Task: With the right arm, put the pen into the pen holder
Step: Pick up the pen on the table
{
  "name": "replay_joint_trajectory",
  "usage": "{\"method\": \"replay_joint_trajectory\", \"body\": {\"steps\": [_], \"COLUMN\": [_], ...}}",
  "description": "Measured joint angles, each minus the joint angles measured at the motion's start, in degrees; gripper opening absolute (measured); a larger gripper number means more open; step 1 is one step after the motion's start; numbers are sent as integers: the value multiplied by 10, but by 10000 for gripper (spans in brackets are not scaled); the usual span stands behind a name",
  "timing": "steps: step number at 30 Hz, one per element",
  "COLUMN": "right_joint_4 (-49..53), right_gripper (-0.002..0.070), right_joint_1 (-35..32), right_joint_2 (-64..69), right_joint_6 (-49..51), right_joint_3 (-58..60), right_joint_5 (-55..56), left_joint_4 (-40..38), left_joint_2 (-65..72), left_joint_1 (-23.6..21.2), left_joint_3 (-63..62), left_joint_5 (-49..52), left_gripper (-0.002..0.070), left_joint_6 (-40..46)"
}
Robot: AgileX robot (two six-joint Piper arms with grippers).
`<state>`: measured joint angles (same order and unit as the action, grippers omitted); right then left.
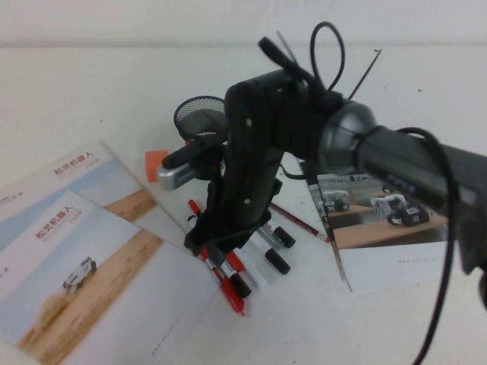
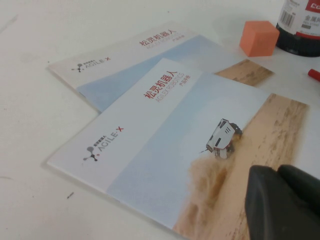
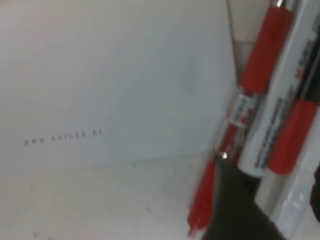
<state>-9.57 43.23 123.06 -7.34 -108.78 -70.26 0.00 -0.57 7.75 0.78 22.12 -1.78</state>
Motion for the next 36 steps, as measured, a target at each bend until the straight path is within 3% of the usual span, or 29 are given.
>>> {"method": "replay_joint_trajectory", "body": {"steps": [24,29,32,36], "right_joint_4": [81,84,91,96], "right_gripper": [293,208,79,80], "right_joint_1": [60,60,60,60], "right_joint_2": [86,90,90,94], "right_joint_6": [59,62,68,73], "right_joint_3": [-57,-59,-63,-83], "right_joint_5": [1,0,-1,-7], "left_joint_4": [0,0,0,0], "left_joint_2": [0,0,0,0], "left_joint_1": [0,0,0,0], "left_joint_3": [0,0,0,0], "left_joint_5": [0,0,0,0], "left_gripper": [-1,-1,-1,-1], "left_joint_6": [0,0,0,0]}}
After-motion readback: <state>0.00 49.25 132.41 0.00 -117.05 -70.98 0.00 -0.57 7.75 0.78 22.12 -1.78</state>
